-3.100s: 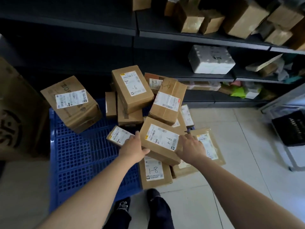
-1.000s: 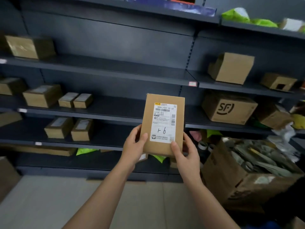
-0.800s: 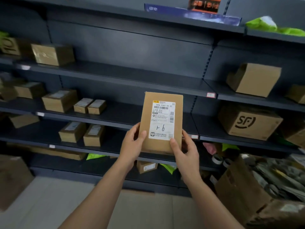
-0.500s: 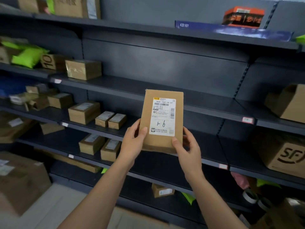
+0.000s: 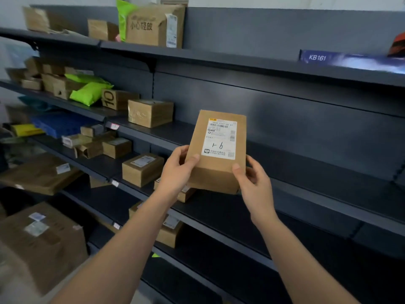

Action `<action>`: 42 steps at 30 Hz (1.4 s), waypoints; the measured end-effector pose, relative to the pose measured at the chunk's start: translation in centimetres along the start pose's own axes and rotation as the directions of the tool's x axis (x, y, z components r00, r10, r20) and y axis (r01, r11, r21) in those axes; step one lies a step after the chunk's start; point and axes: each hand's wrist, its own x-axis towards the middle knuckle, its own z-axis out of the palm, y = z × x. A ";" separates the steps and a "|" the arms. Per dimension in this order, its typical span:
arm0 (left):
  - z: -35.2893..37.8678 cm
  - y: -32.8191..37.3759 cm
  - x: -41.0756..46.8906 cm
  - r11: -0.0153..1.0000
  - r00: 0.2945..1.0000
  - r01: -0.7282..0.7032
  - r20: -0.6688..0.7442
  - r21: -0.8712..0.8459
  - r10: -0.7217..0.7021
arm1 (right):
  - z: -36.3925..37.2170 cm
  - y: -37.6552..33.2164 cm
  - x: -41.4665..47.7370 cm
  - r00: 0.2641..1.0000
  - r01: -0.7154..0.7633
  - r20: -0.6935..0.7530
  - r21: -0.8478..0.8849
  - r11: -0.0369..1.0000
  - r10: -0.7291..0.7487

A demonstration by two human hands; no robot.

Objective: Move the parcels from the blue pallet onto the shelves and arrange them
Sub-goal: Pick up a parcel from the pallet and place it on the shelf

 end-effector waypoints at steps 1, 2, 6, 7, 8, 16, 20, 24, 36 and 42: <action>-0.4 0.0 1.4 1.000 1.000 -0.004 0.011 0.009 0.004 | 0.8 0.0 1.2 1.000 -0.002 0.001 0.001 1.000 0.002; -0.7 0.0 2.8 1.000 1.000 -0.011 0.024 0.011 0.011 | 1.6 0.0 2.5 1.000 -0.004 -0.003 0.002 1.000 0.004; -2.2 -0.5 8.7 0.999 0.998 -0.042 0.056 0.010 0.042 | 5.2 0.4 7.8 0.999 -0.006 -0.034 -0.011 1.000 0.006; -2.6 -0.8 10.2 0.998 0.996 -0.055 0.076 0.016 0.054 | 6.2 0.5 9.1 0.999 -0.005 -0.039 -0.017 1.000 0.004; -3.0 -1.0 11.8 0.997 0.993 -0.067 0.097 0.023 0.065 | 7.1 0.7 10.4 0.999 -0.008 -0.044 -0.023 1.000 0.007; -6.5 -2.9 24.0 0.998 0.998 -0.031 0.057 0.061 0.028 | 14.9 2.3 19.5 0.992 -0.129 0.005 0.009 0.992 0.129; -7.3 -3.6 28.3 0.998 0.997 -0.014 0.078 0.067 0.009 | 17.5 2.7 23.0 0.988 -0.153 -0.007 0.011 0.988 0.153; -7.5 -4.8 31.9 0.996 0.994 0.030 0.103 0.084 -0.039 | 19.1 3.7 26.0 0.988 -0.152 -0.012 -0.028 0.988 0.152; -5.6 -7.3 38.0 0.982 0.985 0.097 0.128 0.161 -0.118 | 20.0 7.1 32.1 0.987 -0.130 0.066 -0.228 0.965 0.148; -4.7 -7.8 39.3 0.980 0.986 0.095 0.115 0.176 -0.117 | 19.9 8.0 33.0 0.994 -0.049 0.074 -0.385 0.921 0.084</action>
